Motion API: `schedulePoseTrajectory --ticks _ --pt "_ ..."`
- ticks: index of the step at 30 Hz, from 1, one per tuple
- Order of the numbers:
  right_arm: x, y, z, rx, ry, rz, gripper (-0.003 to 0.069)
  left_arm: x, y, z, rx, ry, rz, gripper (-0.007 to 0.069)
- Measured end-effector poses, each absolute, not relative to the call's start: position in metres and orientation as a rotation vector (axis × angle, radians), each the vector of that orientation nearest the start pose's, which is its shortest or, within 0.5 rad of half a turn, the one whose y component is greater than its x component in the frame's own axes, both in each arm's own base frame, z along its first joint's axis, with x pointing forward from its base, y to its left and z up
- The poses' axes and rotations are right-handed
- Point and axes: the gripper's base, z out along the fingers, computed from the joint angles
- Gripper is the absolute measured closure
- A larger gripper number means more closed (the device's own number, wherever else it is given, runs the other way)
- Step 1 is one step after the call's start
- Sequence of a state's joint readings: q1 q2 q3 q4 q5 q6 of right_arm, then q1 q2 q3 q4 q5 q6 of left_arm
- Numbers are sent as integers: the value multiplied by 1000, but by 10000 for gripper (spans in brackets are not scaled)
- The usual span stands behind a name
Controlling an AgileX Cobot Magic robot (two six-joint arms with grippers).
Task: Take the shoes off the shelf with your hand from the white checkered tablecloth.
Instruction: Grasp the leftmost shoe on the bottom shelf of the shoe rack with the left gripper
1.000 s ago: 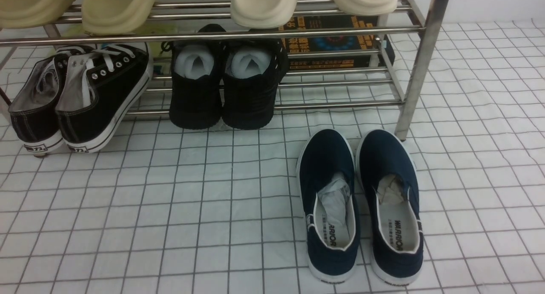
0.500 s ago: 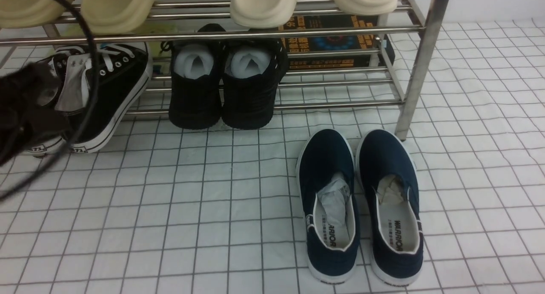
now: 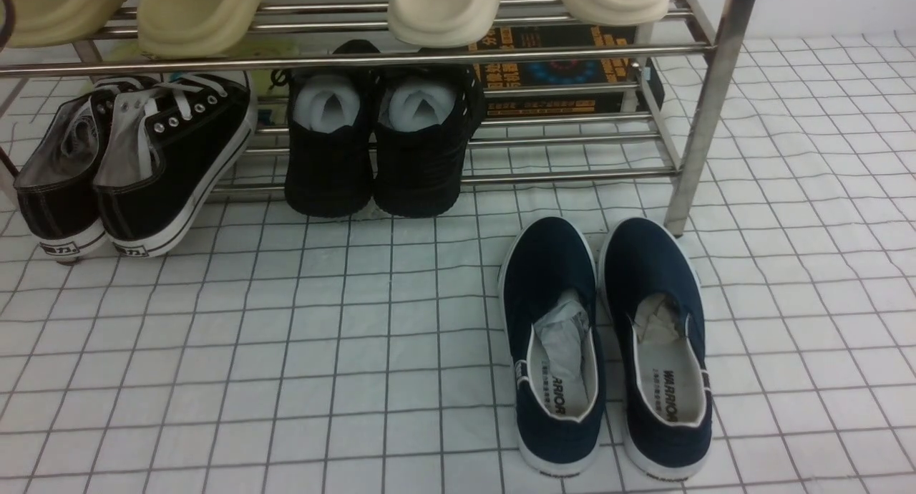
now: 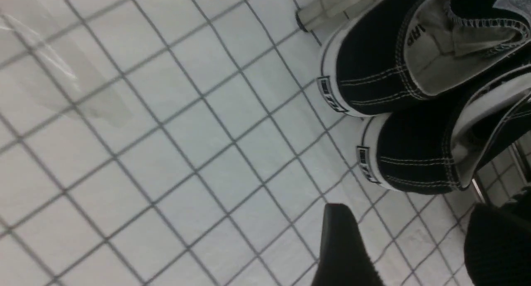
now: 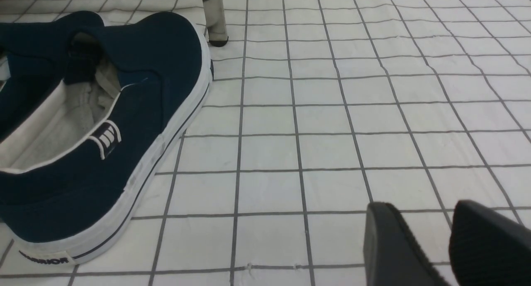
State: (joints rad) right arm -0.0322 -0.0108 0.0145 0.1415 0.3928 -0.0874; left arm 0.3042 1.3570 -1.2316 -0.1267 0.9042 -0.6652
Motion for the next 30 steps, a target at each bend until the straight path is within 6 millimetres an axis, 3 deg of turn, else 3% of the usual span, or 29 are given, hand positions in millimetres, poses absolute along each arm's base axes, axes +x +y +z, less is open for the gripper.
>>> schedulePoseTrajectory --ticks 12,24,30 --pt "52 3 174 34 1876 58 420 326 90 297 -1293 2151 -374 195" --pt "52 3 174 34 1876 58 420 351 99 263 -1333 2143 -372 195" --pt "52 3 174 34 1876 58 420 357 101 256 -1334 2128 -370 195"
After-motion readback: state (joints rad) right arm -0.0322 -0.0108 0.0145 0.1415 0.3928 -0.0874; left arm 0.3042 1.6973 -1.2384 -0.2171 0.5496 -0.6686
